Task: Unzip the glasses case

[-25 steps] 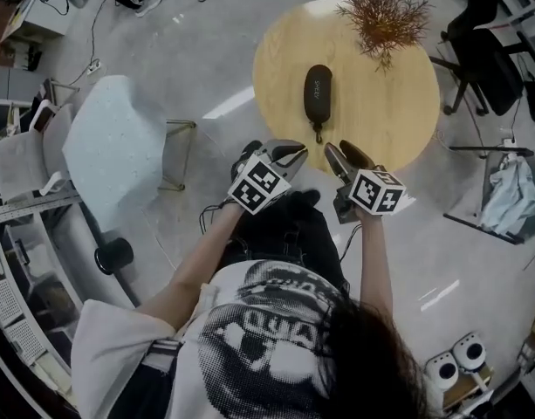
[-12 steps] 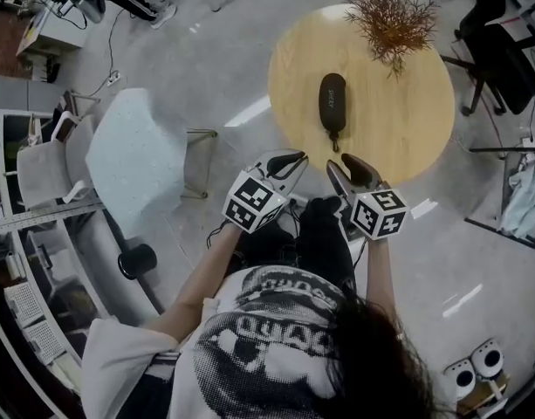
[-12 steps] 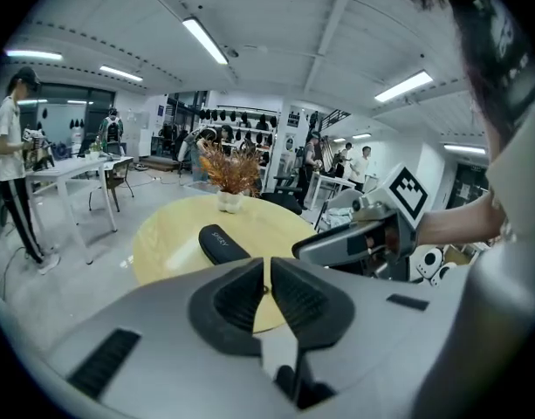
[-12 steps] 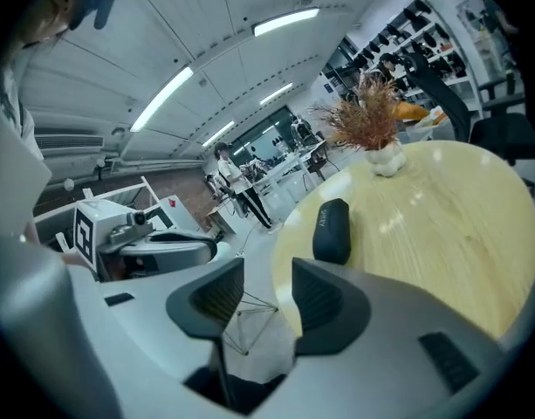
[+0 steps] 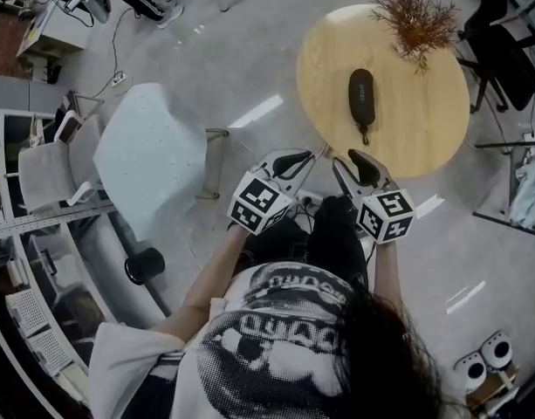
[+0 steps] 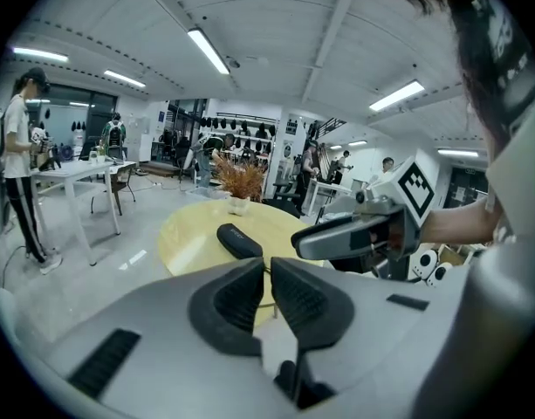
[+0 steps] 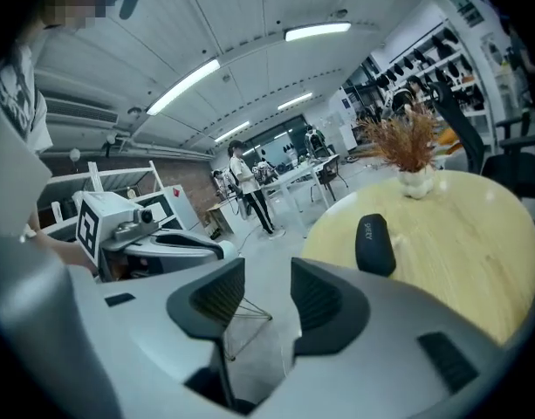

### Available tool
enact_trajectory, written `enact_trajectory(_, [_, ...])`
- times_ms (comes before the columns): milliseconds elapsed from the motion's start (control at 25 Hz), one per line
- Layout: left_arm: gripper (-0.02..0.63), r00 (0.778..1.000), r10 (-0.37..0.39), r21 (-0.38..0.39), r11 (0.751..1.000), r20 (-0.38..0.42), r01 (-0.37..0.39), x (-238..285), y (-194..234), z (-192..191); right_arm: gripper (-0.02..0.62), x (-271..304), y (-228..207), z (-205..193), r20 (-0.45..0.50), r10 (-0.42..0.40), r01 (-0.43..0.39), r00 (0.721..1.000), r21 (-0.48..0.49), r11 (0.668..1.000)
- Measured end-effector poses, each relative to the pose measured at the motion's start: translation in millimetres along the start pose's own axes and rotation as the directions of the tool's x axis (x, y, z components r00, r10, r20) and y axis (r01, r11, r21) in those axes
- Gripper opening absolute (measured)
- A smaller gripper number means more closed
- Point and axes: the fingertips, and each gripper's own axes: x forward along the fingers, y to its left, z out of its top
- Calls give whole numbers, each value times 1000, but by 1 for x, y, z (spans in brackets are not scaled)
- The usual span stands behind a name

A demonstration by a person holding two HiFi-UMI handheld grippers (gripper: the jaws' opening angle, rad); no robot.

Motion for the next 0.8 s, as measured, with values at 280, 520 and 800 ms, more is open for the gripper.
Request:
enact_trajectory(280, [17, 998, -49, 22, 999, 45, 48, -67, 11, -12, 138, 9, 77, -3, 75, -47, 51, 996, -48, 998])
enact_trajectory(520, [17, 992, -97, 73, 993, 76, 91, -114, 10, -22, 100, 11, 131, -17, 131, -93, 101, 987, -59, 993])
enact_trajectory(800, [17, 984, -140, 100, 987, 115, 128, -145, 0, -26, 12, 3, 162, -19, 170, -141, 159, 975, -93, 983])
